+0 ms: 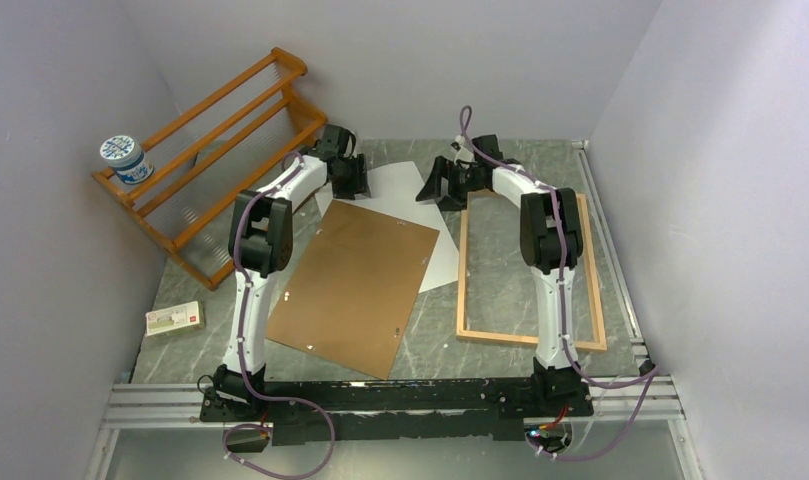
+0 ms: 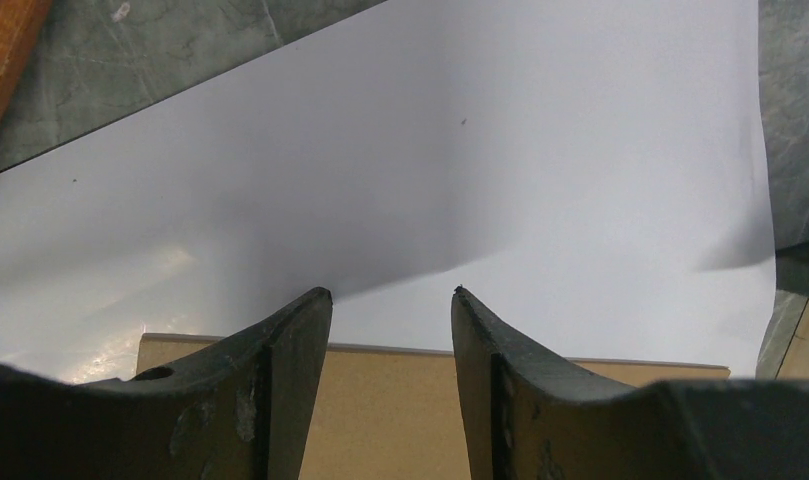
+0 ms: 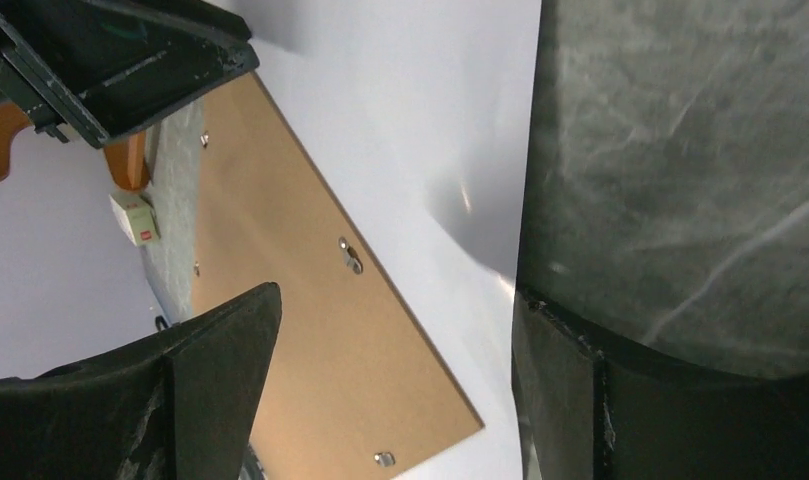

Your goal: Put the photo into the frame

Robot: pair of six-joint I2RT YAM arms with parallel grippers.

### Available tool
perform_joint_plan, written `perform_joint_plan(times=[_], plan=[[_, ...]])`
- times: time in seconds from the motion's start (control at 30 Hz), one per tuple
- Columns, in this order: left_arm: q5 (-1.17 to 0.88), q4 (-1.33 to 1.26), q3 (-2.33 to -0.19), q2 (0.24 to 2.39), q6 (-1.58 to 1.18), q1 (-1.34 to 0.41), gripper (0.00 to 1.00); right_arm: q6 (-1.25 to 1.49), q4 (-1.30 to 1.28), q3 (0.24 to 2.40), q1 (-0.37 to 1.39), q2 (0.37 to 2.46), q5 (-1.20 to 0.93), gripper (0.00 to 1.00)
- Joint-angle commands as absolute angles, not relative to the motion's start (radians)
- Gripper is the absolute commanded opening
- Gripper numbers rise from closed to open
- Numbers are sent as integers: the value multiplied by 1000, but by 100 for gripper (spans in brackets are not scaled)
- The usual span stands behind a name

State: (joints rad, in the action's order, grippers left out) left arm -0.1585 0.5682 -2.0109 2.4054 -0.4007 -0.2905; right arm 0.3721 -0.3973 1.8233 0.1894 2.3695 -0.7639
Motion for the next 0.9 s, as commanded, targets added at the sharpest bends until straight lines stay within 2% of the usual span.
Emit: perform_joint_plan(times=[0.0, 0.23, 0.4, 0.53, 0.6, 0.7, 0.87], plan=[[-56, 708, -1979, 2491, -349, -264, 56, 418, -455, 1711, 188, 2370, -749, 87], [-121, 681, -1970, 2488, -332, -263, 56, 519, -241, 1676, 187, 2387, -888, 81], [-142, 679, -1974, 2494, -320, -264, 56, 682, 30, 1641, 191, 2404, -953, 67], [-143, 680, -1977, 2489, -318, -263, 56, 698, 76, 1654, 195, 2413, -934, 59], [-149, 678, -1977, 2480, -318, -264, 56, 680, 83, 1647, 196, 2403, -918, 51], [-163, 683, -1980, 2464, -322, -263, 57, 626, 68, 1653, 196, 2395, -869, 33], [-182, 704, -1993, 2405, -324, -262, 62, 549, 59, 1660, 193, 2363, -776, 9]])
